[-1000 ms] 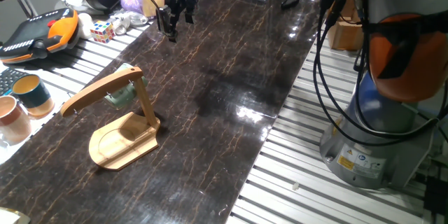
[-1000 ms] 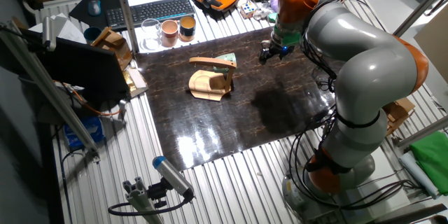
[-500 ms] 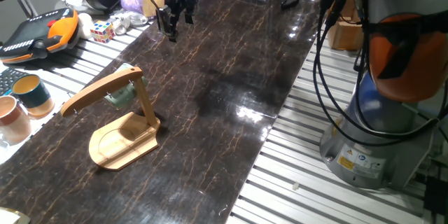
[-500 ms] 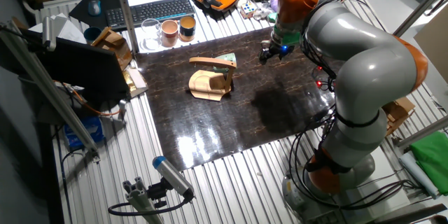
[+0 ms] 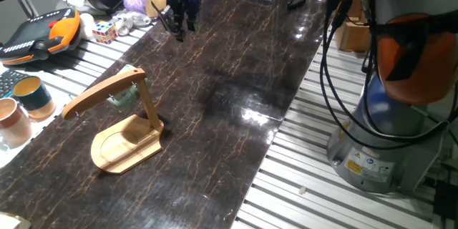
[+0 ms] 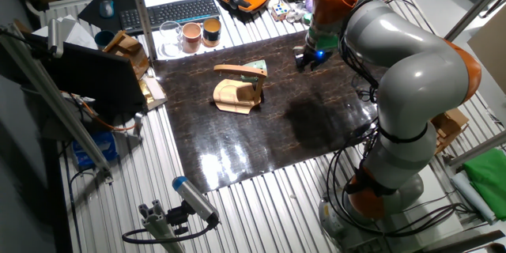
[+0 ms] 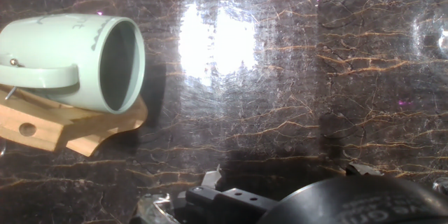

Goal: Take the cup off the cup rack

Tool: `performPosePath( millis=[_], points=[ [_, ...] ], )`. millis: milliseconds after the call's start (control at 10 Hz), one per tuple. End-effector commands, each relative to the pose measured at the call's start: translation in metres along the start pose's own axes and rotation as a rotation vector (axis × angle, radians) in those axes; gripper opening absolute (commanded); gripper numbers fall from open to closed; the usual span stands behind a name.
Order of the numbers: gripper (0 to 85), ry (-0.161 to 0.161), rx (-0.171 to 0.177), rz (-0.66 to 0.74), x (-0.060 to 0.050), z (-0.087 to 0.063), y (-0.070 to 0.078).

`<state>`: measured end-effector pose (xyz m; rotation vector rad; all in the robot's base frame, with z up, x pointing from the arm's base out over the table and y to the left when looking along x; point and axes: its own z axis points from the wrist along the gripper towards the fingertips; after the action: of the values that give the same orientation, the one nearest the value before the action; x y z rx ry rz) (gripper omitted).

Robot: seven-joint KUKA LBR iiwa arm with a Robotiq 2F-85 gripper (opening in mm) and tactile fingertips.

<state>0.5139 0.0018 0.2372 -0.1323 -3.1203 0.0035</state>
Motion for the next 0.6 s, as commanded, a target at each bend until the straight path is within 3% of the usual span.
performPosePath(
  millis=[0, 500],
  points=[
    [0.7, -0.002, 0.0, -0.001, 0.0, 0.0, -0.0001],
    [0.7, -0.01, -0.001, -0.009, -0.0013, 0.0007, 0.0]
  ],
)
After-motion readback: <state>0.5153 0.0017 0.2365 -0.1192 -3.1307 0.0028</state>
